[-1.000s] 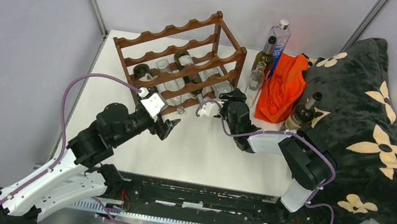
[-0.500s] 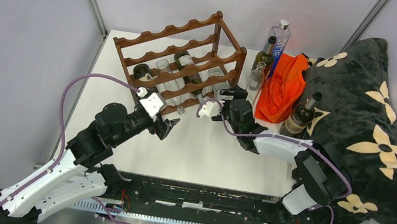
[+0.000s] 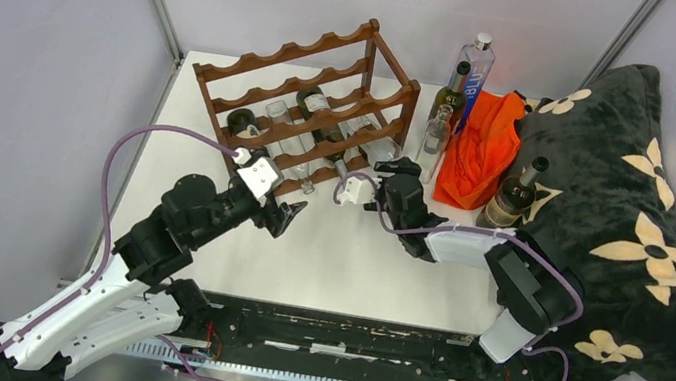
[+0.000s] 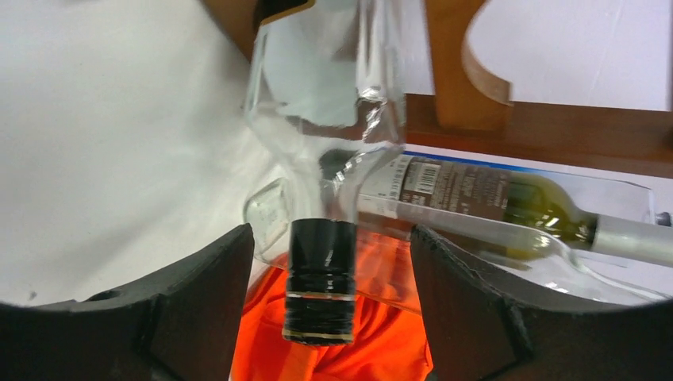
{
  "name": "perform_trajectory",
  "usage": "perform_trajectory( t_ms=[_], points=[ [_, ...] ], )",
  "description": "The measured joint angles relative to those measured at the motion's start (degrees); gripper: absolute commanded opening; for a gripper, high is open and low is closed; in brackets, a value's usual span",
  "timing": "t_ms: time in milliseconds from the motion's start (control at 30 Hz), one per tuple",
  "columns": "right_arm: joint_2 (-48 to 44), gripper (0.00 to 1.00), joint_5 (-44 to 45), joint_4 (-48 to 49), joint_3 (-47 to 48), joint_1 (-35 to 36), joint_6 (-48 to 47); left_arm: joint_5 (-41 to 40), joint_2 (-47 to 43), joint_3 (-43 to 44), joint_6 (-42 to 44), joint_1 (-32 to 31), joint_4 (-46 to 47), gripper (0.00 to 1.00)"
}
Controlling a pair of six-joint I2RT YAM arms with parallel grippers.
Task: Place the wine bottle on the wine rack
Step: Place the wine bottle in the wine rack.
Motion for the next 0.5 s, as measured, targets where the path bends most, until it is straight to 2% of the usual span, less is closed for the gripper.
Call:
perform_trajectory(
  t_ms=[133, 200, 333, 500],
  points=[
    [6.1, 0.71, 1.4, 3.6, 1.3, -0.1, -1.5, 0.1, 0.2, 0.0, 0.0, 0.1, 0.0, 1.00],
    [8.8, 0.77, 1.8, 4.7, 3.4, -0.3, -1.9, 0.1, 0.4, 0.0, 0.0, 0.2, 0.0, 1.00],
    [10.1, 0.98, 1.8, 4.9, 7.4, -0.4, -1.9, 0.1, 0.6, -0.1, 0.0, 0.4, 0.0, 1.00],
    [9.1, 0.98, -1.1, -1.2, 10.7, -0.4, -0.9, 0.2, 0.7, -0.1, 0.0, 0.7, 0.0, 1.00]
  ],
)
